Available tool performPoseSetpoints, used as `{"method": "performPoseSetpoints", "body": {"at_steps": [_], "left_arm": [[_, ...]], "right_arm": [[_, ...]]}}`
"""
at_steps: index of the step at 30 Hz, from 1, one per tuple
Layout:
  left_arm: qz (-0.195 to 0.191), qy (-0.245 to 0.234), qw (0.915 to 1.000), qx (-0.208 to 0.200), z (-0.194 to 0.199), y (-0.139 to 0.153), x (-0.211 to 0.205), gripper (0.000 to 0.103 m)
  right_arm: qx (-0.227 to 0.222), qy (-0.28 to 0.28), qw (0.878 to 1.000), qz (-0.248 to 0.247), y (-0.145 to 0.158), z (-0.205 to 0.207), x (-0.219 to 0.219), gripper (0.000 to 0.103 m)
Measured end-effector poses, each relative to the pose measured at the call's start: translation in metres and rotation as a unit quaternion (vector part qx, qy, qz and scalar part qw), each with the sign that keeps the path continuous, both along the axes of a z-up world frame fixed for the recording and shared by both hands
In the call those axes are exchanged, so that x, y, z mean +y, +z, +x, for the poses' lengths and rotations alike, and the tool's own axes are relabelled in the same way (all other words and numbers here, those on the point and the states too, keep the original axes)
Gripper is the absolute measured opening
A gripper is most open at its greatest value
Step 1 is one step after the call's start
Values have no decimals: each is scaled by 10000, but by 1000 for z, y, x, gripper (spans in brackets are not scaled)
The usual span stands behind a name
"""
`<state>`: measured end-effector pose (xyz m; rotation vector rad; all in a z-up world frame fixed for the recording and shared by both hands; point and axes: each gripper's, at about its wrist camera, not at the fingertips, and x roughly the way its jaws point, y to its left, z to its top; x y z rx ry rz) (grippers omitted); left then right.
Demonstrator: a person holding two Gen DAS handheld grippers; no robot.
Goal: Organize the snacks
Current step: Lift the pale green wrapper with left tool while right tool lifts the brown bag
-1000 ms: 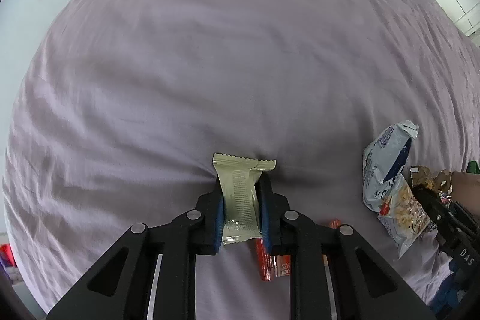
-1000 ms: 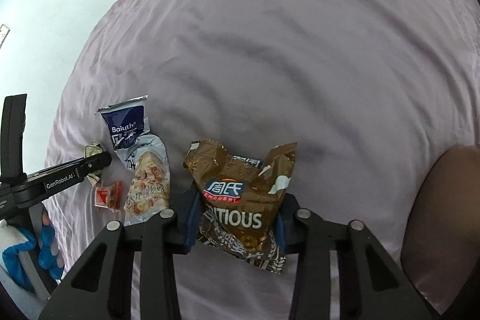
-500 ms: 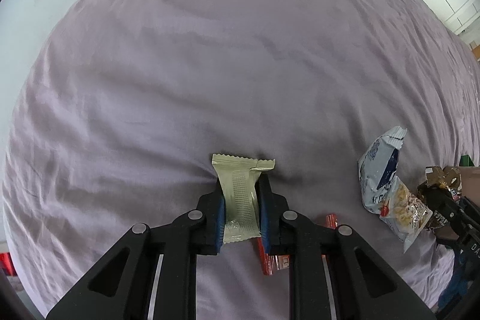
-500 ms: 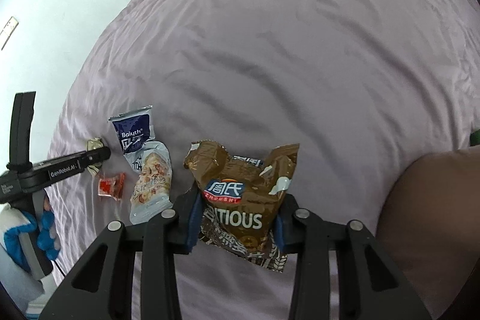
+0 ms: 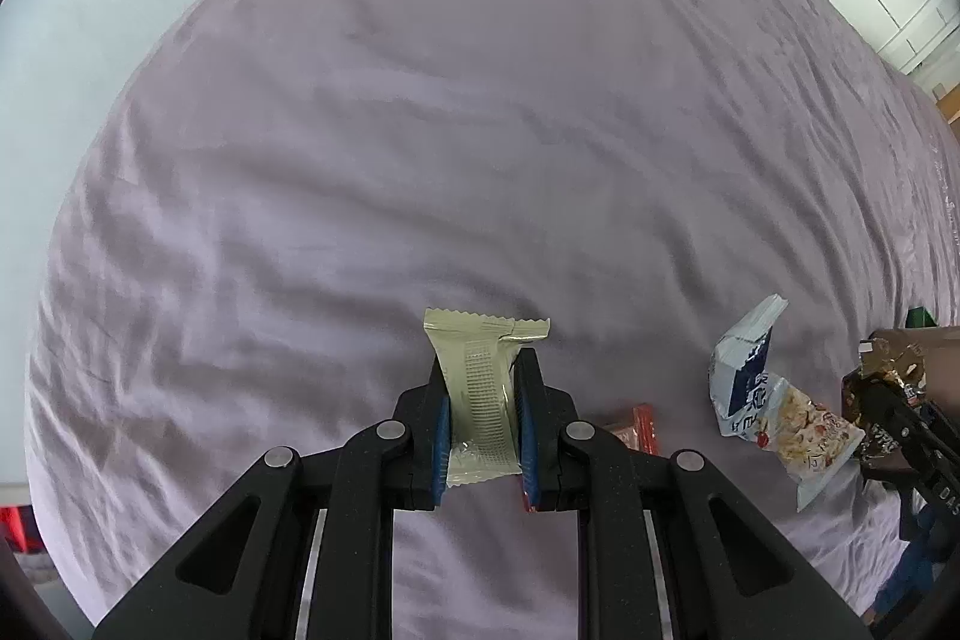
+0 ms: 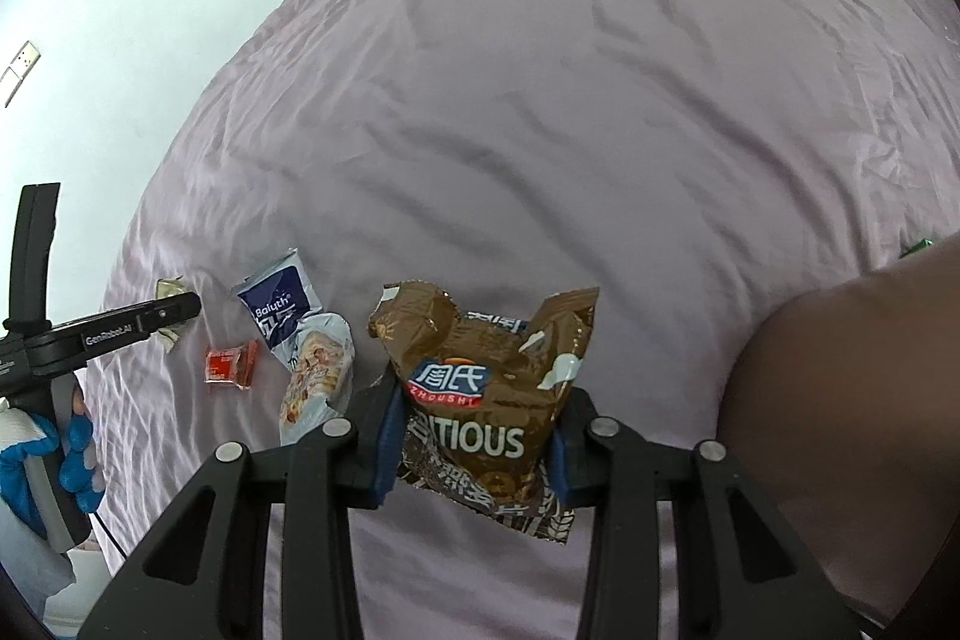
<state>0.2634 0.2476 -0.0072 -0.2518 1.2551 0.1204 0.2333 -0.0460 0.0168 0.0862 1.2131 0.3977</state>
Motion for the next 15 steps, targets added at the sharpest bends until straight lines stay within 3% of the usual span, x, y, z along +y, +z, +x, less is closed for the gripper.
{"method": "performPoseSetpoints", "body": {"at_steps": [8,15], "left_arm": [[19,1,10000,-13,-10,9,-2,15],[36,17,10000,7,-11,8,-1,15]], "right_arm": [[304,-21,9995,-46,-20,-8,-7,0],[417,410,9978,-321,-27,-18,-3,0]]}}
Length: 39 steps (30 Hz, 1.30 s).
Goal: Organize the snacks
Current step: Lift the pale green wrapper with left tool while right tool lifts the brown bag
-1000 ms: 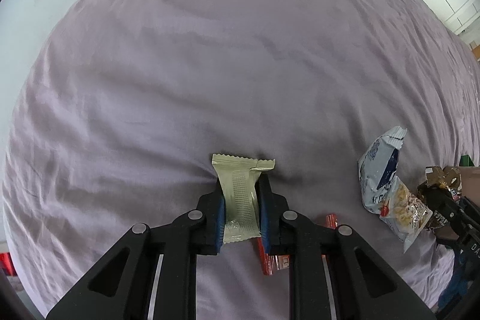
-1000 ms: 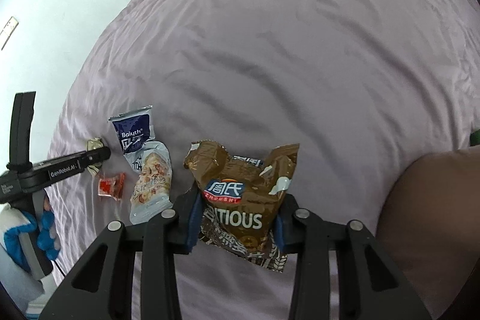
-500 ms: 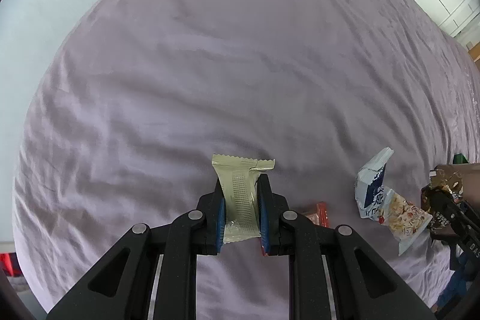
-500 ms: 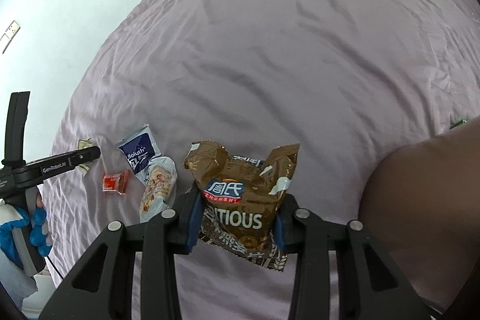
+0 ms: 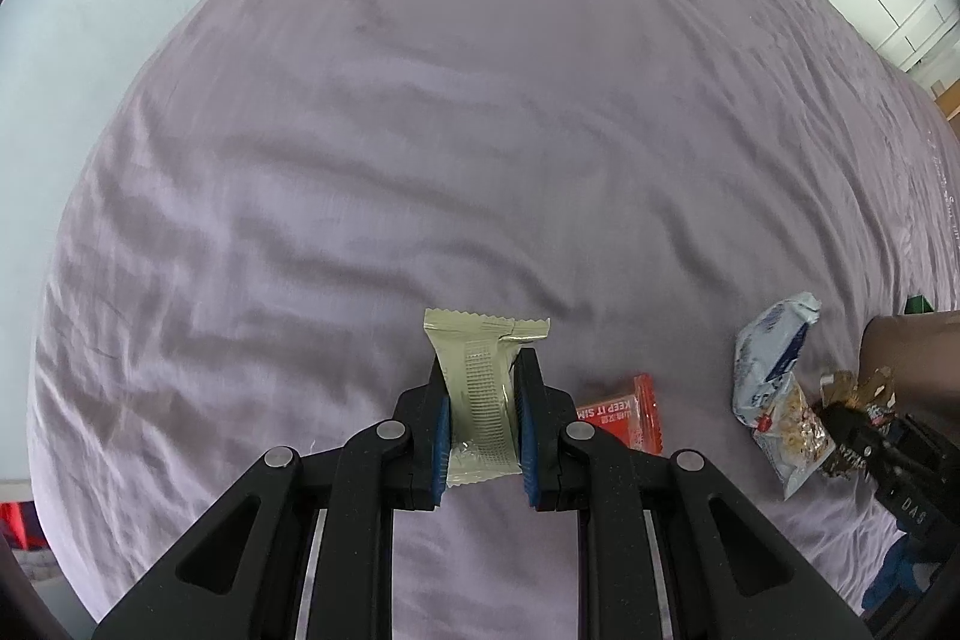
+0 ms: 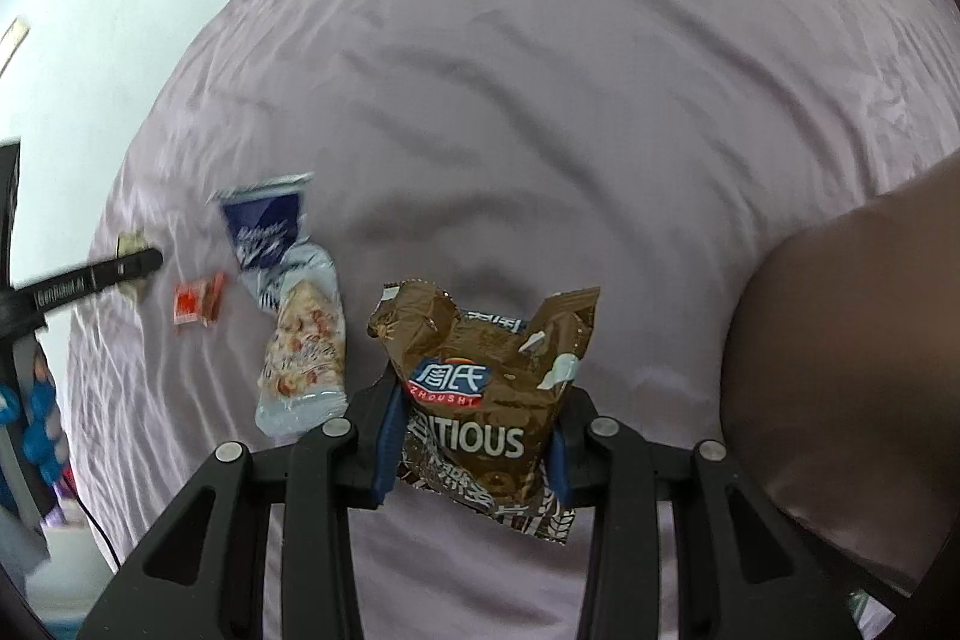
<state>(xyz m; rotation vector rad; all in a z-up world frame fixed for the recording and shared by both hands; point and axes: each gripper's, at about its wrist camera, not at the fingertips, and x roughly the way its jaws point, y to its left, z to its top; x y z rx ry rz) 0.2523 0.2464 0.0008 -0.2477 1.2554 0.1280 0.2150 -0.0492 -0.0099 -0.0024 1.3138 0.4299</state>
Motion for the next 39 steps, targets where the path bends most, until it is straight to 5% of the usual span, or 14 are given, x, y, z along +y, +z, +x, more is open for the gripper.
{"method": "performPoseSetpoints", "body": {"at_steps": [4,8,13,27,39], "left_arm": [[5,7,10000,-5,-2,-3,-1,15],[-15,51,10000,-6,-7,-9,-3,15],[-16,53,10000,-7,-6,-8,1,15],[63,-1,10000,-70,-13,-1,-6,15],[69,-246,9996,-145,-36,18,-24,15]], "right_arm": [[24,612,9980,-156,0,-11,11,0],[115,1011,9946,221,6,-17,21,0],[190,836,9932,787,12,-12,27,0],[-317,706,9964,350,34,1,33,0],[-324,670,9964,396,53,-34,13,0]]}}
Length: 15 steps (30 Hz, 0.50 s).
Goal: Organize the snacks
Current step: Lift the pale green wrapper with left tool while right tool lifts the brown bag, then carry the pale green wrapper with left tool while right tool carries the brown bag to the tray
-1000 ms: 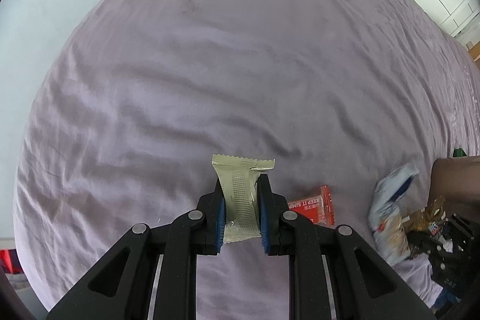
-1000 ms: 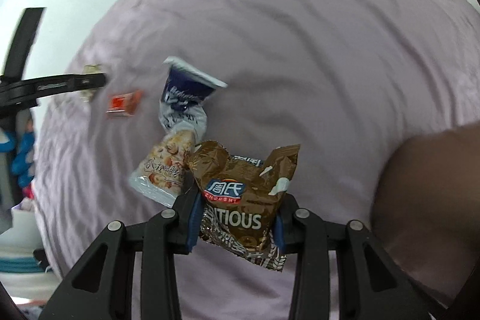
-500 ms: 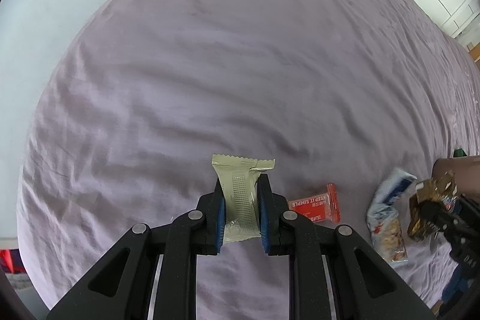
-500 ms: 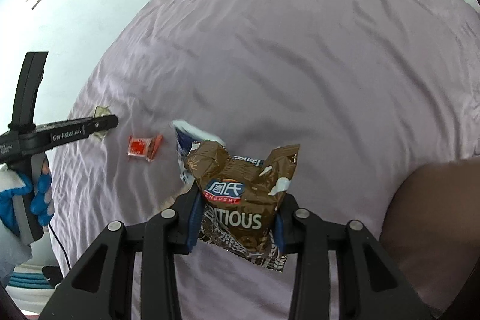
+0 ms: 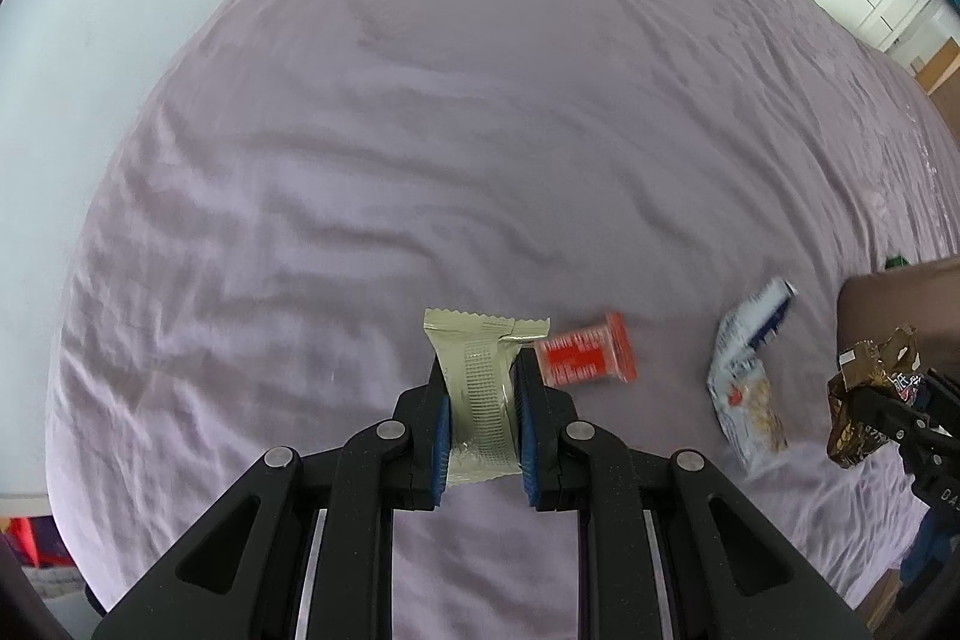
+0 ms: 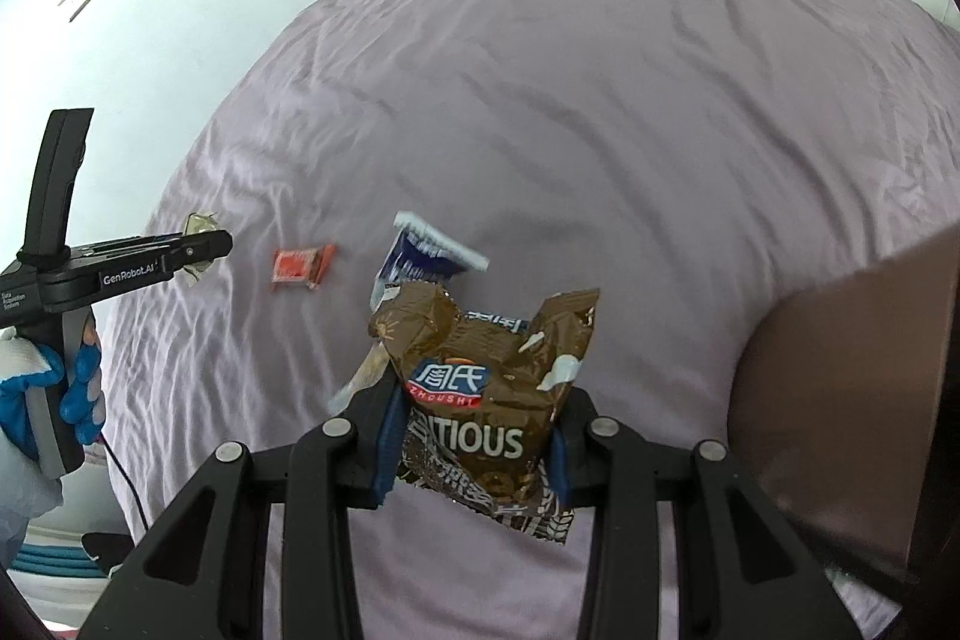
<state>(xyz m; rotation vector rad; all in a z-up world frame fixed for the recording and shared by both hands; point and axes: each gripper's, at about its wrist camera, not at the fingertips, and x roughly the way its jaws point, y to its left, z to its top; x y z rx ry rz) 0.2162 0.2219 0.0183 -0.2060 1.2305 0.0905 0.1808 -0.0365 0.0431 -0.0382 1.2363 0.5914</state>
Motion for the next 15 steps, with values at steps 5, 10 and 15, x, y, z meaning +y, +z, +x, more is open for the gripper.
{"method": "performPoseSetpoints", "body": {"at_steps": [5,10,15], "left_arm": [[30,-101,9999,27,-22,9,-6,15],[25,-226,9997,46,-47,19,-15,15],[64,-497,9987,60,-64,34,-36,15]], "right_arm": [[44,122,9999,5,8,-27,-6,0],[89,273,9996,-40,18,-55,-14,0],[131,309,9994,-64,29,-81,-27,0]]}}
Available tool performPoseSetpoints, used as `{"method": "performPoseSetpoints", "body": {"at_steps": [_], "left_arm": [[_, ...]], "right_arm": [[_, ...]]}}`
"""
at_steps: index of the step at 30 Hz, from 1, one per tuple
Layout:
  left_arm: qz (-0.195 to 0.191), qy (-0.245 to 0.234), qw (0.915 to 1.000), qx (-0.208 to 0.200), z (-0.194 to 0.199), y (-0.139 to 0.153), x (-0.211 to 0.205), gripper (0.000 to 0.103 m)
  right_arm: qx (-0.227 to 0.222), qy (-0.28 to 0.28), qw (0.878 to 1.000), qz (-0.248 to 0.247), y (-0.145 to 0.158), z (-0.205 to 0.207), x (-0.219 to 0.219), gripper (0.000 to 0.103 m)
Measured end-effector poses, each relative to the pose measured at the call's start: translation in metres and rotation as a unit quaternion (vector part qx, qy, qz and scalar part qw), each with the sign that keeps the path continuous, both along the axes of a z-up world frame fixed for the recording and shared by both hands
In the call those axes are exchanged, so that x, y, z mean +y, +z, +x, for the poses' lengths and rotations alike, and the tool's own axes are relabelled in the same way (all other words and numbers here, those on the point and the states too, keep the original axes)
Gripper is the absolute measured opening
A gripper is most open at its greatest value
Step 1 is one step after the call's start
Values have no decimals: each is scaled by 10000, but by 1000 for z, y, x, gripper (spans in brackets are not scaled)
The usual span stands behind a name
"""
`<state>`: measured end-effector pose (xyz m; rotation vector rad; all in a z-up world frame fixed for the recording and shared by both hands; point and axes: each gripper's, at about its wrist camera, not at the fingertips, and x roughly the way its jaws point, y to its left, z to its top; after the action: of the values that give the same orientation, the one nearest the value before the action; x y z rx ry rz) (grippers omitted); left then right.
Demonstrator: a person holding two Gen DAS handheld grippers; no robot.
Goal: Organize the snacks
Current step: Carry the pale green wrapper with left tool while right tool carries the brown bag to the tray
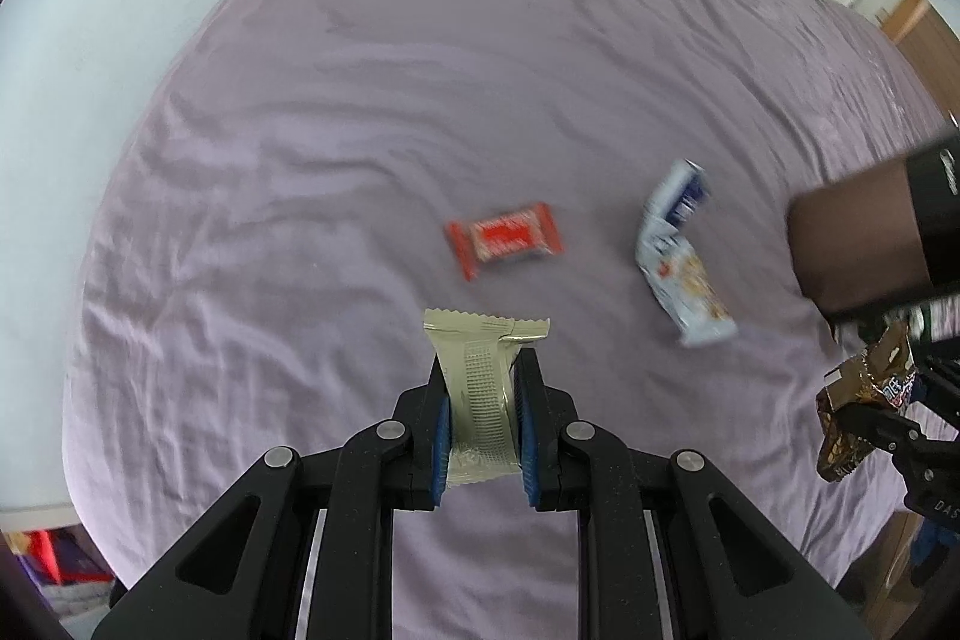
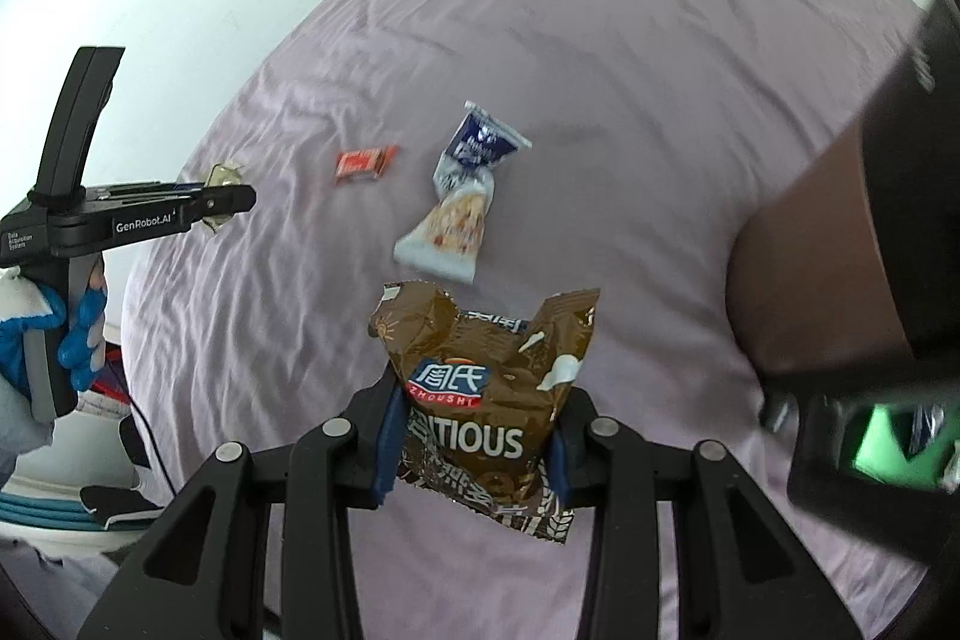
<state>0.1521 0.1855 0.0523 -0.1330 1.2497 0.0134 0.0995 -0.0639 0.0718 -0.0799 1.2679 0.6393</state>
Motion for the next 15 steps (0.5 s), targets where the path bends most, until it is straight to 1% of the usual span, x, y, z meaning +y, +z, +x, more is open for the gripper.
{"method": "performPoseSetpoints", "body": {"at_steps": [5,9,12,15], "left_arm": [[44,-425,9991,14,-14,11,-34,15],[105,-822,9966,4,-22,17,-67,15],[118,-1167,9931,13,-25,22,-95,15],[162,-1614,9868,-6,-31,25,-127,15]], "right_arm": [[5,-72,10000,-46,10,-24,-21,0],[3,-202,9998,-79,17,-42,-42,0],[4,-371,9993,-88,19,-54,-62,0],[7,-616,9981,-82,21,-63,-85,0]]}}
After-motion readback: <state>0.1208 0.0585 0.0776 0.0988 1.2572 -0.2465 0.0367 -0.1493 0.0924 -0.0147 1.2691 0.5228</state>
